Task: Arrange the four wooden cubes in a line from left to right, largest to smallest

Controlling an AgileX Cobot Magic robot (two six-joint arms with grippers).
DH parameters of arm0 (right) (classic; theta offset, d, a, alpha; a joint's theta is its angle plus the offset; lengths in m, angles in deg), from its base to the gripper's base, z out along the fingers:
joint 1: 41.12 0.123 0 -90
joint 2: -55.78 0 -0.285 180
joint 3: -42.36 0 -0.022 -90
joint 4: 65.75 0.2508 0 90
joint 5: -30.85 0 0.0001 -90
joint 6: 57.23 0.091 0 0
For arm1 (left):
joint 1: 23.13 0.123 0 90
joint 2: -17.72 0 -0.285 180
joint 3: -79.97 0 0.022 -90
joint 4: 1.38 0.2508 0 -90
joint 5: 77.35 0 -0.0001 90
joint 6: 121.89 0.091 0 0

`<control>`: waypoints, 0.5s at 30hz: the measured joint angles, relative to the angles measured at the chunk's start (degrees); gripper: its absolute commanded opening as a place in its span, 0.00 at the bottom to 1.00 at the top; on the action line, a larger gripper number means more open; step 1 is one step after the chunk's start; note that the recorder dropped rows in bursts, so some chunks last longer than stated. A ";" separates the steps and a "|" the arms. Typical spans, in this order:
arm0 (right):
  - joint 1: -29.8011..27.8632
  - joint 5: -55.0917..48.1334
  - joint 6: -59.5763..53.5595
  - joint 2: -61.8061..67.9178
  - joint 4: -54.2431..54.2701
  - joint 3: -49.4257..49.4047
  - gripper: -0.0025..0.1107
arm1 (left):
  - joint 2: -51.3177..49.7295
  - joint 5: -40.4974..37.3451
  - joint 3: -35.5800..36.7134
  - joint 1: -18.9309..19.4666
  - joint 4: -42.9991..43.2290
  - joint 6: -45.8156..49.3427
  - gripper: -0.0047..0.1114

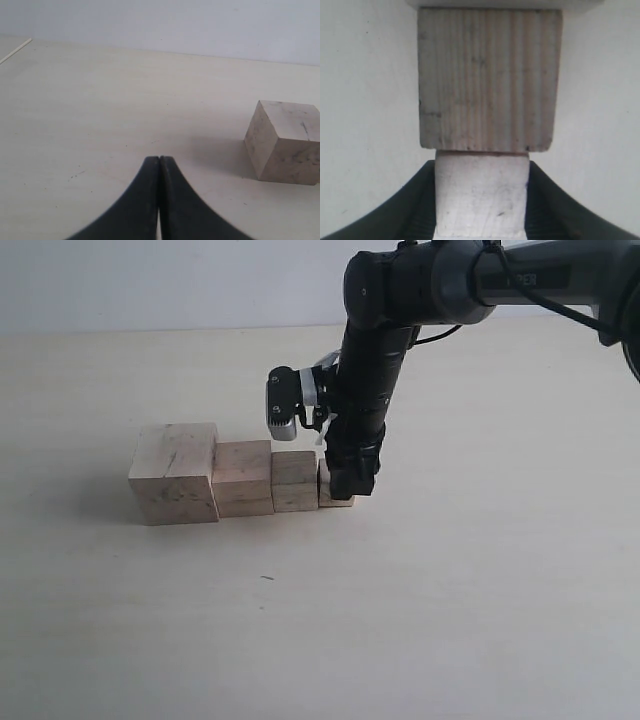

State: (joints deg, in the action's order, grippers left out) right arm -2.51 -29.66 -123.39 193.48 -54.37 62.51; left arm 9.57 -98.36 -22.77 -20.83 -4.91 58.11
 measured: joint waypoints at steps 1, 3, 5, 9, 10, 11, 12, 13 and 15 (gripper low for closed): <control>0.00 0.11 0.03 0.00 0.00 0.00 0.51 | 0.00 0.00 0.00 0.00 0.00 0.00 0.04; 0.00 0.22 0.62 0.00 0.00 0.00 0.57 | 0.00 0.00 0.00 0.00 0.00 0.00 0.04; 0.00 0.22 1.66 0.00 0.00 0.00 0.62 | 0.00 0.00 0.00 0.00 0.00 0.00 0.04; 0.00 0.22 3.71 0.00 0.00 0.00 0.66 | 0.00 0.00 0.00 0.00 0.00 0.00 0.04; 0.00 0.22 4.14 0.00 0.00 0.00 0.66 | 0.00 0.00 0.00 0.00 0.00 0.00 0.04; 0.00 0.22 4.35 0.00 0.00 0.00 0.66 | 0.00 0.00 0.00 0.00 0.00 0.00 0.04; 0.00 0.22 4.77 0.00 0.00 0.00 0.66 | 0.00 0.00 0.00 0.00 0.00 0.00 0.04; 0.00 0.22 5.43 -0.11 0.00 0.00 0.66 | 0.00 0.00 0.00 0.00 0.00 0.00 0.04; 0.00 -0.28 7.11 -0.59 -0.21 0.00 0.66 | 0.00 0.00 0.00 0.00 0.00 0.00 0.04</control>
State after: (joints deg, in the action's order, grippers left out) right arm -2.51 -29.93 -116.28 192.89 -54.58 62.51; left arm 9.57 -98.36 -22.77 -20.83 -4.91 58.11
